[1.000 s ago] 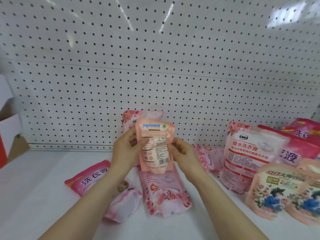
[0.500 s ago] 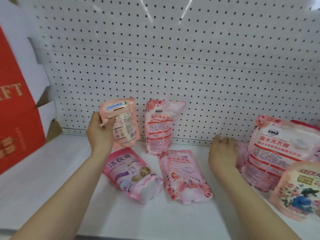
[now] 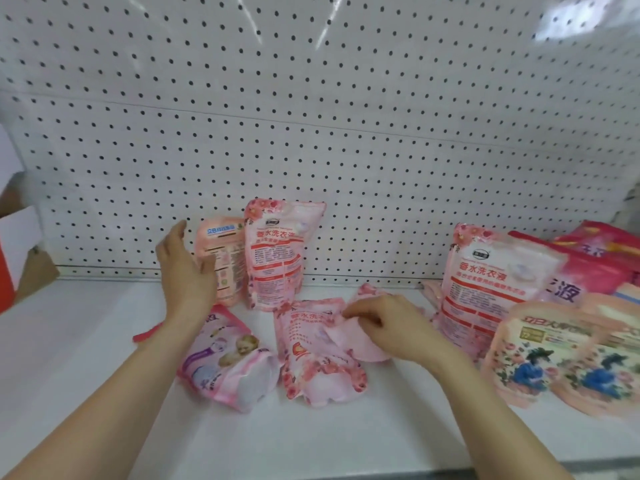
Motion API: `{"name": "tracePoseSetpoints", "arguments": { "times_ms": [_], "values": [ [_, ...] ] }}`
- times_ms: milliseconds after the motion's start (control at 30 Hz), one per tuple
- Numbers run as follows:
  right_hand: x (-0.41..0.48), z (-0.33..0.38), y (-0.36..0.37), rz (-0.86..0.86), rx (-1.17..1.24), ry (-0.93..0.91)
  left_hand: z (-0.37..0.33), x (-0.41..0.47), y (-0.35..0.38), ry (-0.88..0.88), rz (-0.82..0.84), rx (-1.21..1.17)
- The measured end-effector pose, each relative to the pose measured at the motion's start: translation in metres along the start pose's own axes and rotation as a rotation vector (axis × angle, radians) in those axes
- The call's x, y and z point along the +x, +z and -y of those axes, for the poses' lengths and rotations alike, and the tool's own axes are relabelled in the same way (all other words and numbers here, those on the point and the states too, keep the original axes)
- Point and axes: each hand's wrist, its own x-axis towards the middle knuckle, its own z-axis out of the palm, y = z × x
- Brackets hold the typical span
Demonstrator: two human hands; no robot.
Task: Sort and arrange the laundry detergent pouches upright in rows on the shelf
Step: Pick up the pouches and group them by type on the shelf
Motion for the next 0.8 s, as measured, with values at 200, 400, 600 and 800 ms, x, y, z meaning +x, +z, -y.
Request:
{"name": "tracePoseSetpoints", "arguments": {
  "times_ms": [200,400,600,800],
  "values": [
    [-0.019,-0.012,-0.013,0.008,0.327,0.187,-0.047,-0.046,0.004,0.425,0.113,-0.024],
    [-0.035,-0.014,-0.006,-0.265,-0.018,0.111,-0.070,-0.064,0.054,0.385,0.898,0.304],
    [-0.046,-0.042,-0.092,-0.842,-0.351,0.092,-0.093,-0.094,0.123,0.248,1.186,0.629],
    [-0.037,-0.074,-0.130,-0.495,-0.516,0.315,-0.108,-0.103,0.150,-0.209,1.044,0.336]
  ]
}}
